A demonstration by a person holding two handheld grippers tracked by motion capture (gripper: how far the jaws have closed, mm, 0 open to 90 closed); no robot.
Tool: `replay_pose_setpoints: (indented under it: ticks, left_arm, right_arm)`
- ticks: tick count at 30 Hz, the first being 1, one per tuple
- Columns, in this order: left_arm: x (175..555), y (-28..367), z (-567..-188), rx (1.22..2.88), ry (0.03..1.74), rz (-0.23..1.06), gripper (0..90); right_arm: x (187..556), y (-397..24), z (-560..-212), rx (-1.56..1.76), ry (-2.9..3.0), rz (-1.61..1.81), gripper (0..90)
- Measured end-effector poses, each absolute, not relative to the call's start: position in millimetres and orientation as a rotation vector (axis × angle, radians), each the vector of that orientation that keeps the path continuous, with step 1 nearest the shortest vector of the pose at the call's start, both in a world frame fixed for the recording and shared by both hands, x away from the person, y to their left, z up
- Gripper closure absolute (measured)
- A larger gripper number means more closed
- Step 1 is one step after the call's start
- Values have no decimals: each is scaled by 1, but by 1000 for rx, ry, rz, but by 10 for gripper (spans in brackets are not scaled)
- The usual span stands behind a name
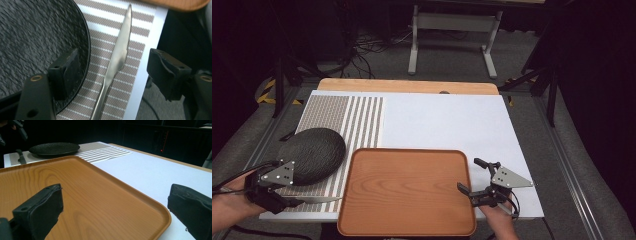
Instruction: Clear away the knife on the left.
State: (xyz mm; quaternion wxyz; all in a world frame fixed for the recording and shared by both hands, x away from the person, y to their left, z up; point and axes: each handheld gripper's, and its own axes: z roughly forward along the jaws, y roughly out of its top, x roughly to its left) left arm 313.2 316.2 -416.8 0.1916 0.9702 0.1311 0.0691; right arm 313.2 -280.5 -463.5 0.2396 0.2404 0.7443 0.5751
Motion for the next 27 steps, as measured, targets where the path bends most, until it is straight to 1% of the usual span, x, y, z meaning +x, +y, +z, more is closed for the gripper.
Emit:
replay_pose_setpoints:
  ticks: [6,13,17,18,21,22,26,27]
  left_arm:
    - [315,314,-424,2821,345,189,309]
    - [319,315,-434,2912,335,117,369]
    - [322,315,-438,2949,325,106,402]
    - [324,315,-440,2968,317,109,430]
    - [326,314,-442,2990,303,108,455]
    - [328,314,-444,3012,284,90,466]
    - [329,313,-447,3041,261,88,535]
    - [330,313,-449,3058,249,82,535]
  right_arm:
    - [314,-280,-464,660,2039,1573,8]
    - [313,-282,-464,661,2039,1574,7]
    - [314,-282,-464,664,2040,1575,8]
    - [314,-282,-464,663,2042,1572,7]
    - [314,-282,-464,663,2043,1572,8]
    - [313,-281,-464,663,2045,1571,7]
    - [314,-281,-465,663,2050,1570,8]
    - [314,-281,-465,662,2051,1571,8]
